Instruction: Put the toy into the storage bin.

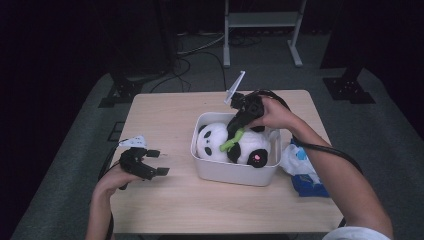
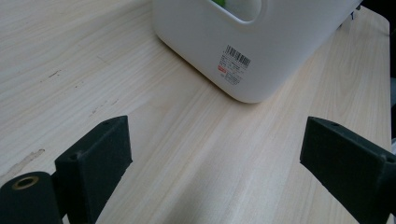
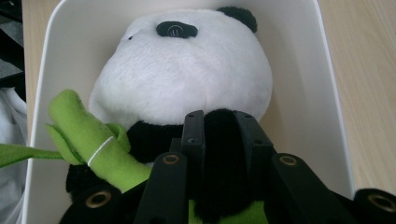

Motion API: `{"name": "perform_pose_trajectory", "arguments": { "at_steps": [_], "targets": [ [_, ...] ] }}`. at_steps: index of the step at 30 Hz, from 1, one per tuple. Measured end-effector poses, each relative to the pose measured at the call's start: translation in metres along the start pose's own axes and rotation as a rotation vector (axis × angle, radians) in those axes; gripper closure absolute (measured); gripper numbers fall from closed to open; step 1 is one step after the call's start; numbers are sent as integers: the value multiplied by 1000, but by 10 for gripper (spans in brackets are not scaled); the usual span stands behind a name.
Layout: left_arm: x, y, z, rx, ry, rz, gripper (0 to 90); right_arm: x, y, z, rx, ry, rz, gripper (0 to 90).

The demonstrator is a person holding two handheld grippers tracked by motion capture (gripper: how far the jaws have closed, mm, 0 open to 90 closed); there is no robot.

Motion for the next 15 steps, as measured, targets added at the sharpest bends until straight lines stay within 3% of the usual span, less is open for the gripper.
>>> {"name": "perform_pose_trajectory", "arguments": {
  "at_steps": [10,15],
  "targets": [
    [-1,-1,0,-2,1,-1,77,4,5,0,7,0,0,736],
    [0,0,1,-4,1,1,77,12,5,4,-3,-27,7,726]
  ]
}}
Point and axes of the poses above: each handheld gripper's, and its own axes: x roughly forward along the jaws, z roughly out of its underside, y roughly to its right, the point moved 4 cm from there along x, roughly forward along the jaws, and after that the axes turned 6 degrees about x, right-handed, at the moved point
